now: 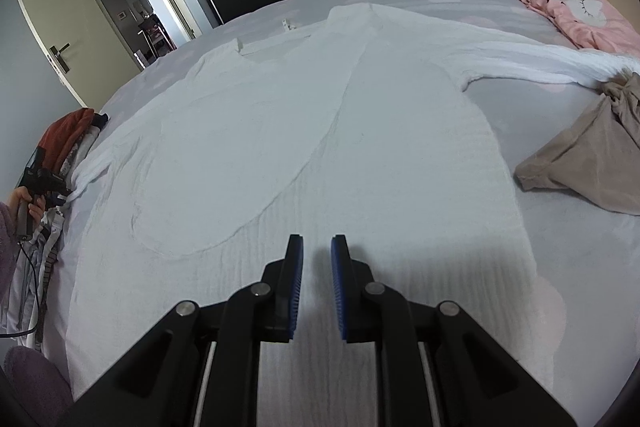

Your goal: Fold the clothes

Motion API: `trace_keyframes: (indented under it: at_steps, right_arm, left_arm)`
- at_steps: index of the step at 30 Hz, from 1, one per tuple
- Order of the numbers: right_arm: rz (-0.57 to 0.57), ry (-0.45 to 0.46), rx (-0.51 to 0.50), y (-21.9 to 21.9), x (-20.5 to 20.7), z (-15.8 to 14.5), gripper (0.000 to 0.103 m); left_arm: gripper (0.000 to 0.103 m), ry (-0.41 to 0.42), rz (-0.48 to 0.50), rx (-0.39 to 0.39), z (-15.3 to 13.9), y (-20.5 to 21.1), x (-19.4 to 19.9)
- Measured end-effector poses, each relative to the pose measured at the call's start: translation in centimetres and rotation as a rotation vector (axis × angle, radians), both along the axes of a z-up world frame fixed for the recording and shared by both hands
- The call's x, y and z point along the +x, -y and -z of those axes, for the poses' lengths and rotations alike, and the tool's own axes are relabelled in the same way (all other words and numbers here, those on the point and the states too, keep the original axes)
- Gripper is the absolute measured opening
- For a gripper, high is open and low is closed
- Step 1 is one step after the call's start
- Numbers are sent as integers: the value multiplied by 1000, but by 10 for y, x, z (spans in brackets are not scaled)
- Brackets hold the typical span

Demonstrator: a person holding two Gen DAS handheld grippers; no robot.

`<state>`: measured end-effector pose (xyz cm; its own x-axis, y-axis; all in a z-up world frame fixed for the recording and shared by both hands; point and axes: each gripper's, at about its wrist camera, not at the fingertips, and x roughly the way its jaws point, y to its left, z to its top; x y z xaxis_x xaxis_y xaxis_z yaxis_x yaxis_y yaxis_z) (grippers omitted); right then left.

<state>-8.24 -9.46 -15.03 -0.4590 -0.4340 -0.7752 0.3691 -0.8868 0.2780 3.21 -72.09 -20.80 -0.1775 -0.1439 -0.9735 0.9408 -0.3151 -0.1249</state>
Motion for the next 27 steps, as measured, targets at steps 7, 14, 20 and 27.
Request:
trace_keyframes:
  at_steps: [7,14,20,27]
  right_arm:
    - [20,-19,9,-4,0,-2,14]
    - [57,-24,-23,-15,-3,-8,14]
    - [63,-46,-64,-24,-3,-19,14]
    - [89,-46,-128,-38,-8,-29,14]
  left_arm:
    - [10,-26,-62,-44,-20,-12,3]
    - [9,-155,12,-163,-128,-42,-18]
    - [9,-272,192,-301,-243,-93,-57]
    - [10,-353,427,-363,-306,-185,-140]
